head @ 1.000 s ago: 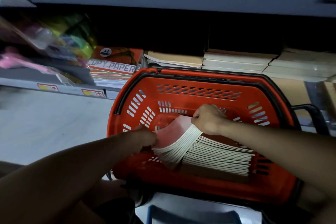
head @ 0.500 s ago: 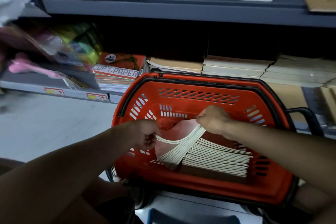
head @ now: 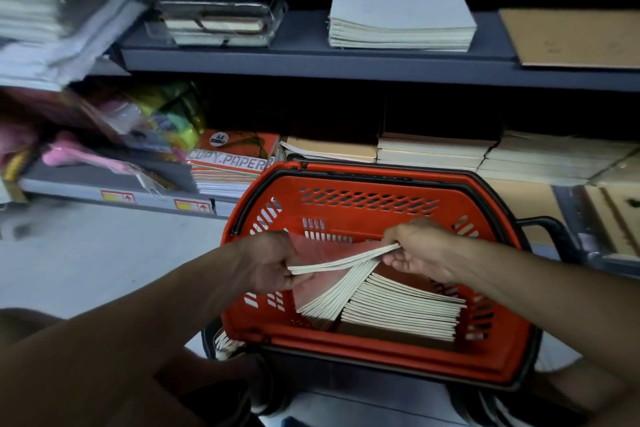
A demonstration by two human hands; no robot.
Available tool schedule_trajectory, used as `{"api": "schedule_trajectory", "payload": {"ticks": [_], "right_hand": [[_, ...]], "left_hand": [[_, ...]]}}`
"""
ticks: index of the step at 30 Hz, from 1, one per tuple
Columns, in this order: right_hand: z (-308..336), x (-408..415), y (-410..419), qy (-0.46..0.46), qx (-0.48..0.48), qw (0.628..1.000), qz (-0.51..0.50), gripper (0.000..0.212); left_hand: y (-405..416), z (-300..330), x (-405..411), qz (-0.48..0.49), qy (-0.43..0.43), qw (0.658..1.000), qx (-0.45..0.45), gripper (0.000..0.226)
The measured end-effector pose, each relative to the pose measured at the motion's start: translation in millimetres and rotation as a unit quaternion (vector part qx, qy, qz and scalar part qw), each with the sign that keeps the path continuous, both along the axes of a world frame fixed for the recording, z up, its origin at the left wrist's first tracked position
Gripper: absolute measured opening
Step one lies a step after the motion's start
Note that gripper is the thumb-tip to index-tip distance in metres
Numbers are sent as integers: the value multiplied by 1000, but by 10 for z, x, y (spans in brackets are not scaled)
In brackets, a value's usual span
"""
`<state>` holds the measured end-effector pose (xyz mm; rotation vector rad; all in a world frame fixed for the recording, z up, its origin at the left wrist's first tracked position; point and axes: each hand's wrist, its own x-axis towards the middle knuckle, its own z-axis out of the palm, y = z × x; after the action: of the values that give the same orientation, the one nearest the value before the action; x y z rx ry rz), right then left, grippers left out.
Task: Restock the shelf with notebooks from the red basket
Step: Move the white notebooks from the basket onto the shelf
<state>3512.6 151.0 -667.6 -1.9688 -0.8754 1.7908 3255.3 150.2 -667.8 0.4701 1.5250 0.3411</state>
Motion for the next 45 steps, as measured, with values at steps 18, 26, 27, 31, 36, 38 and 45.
{"api": "schedule_trajectory", "payload": {"ticks": [18, 26, 27, 31, 36, 38, 45], "right_hand": [[751, 241, -684, -10, 183, 983, -29, 30], [1164, 275, -968, -28, 262, 964, -41, 33], [1195, 286, -996, -30, 270, 961, -41, 30], [1367, 317, -1111, -33, 312, 949, -38, 25], [1580, 305, -1158, -16, 369, 927, -69, 20], [1660, 290, -1155, 10, 374, 923, -91, 17], [1862, 300, -1144, 70, 353, 927, -106, 14]], "left_hand": [[-760, 765, 403, 196, -64, 971, 121, 27], [-941, 1138, 406, 165, -90, 970, 152, 27], [-958, 1164, 406, 155, -93, 970, 162, 26], [-1015, 1254, 392, 106, -78, 962, 238, 25], [-1072, 1501, 406, 50, -106, 940, 321, 27], [-1072, 1587, 416, 65, -107, 932, 339, 26], [-991, 1795, 414, 79, -93, 918, 378, 27]]}}
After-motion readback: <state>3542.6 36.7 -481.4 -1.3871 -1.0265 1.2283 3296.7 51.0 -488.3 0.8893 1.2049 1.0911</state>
